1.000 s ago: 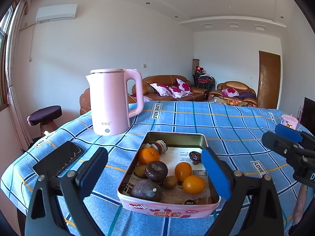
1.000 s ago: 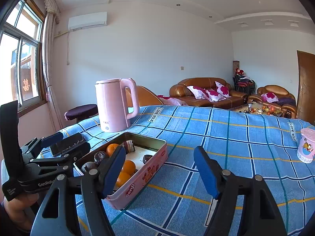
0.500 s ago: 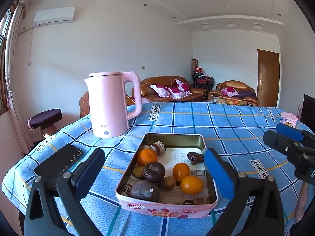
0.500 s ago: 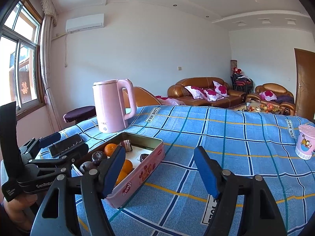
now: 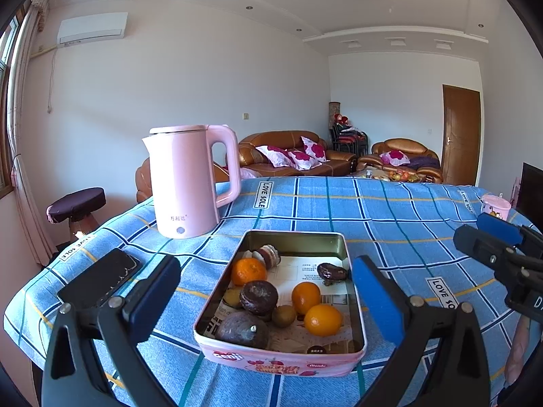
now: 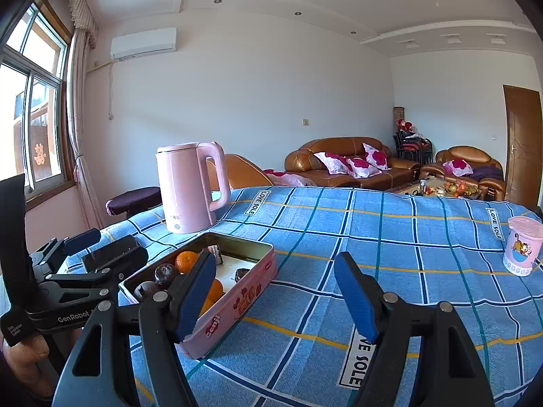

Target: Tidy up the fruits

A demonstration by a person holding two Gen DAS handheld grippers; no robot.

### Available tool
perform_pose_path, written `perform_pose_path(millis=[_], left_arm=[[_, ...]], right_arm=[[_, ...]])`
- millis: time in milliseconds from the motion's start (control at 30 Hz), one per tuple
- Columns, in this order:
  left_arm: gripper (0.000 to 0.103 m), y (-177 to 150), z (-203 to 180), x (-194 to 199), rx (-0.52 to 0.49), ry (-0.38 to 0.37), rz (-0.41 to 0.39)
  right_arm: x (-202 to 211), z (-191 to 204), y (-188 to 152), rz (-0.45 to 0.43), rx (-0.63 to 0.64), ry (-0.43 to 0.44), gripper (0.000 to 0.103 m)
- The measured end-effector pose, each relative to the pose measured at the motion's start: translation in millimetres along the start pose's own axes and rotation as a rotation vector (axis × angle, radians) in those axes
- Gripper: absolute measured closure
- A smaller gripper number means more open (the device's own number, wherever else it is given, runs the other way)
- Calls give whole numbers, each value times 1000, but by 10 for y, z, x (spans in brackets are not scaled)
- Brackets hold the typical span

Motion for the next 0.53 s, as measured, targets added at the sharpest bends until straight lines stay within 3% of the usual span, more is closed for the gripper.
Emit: perform_pose_path(millis=[533], left_arm=[[0, -31, -33, -44, -8, 0, 13]], right_arm=[[-29, -23, -49, 20, 2, -4, 29]])
Point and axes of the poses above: each gripper's, at about its wrist camera, not at the fingertips, and x roughly against the way its jaws point, z to its left, y to its top, the point moved 3 cm from there along -x, roughly the way its jaws point, and after that the axes turned 11 degrees about z, right-handed, at the moved point
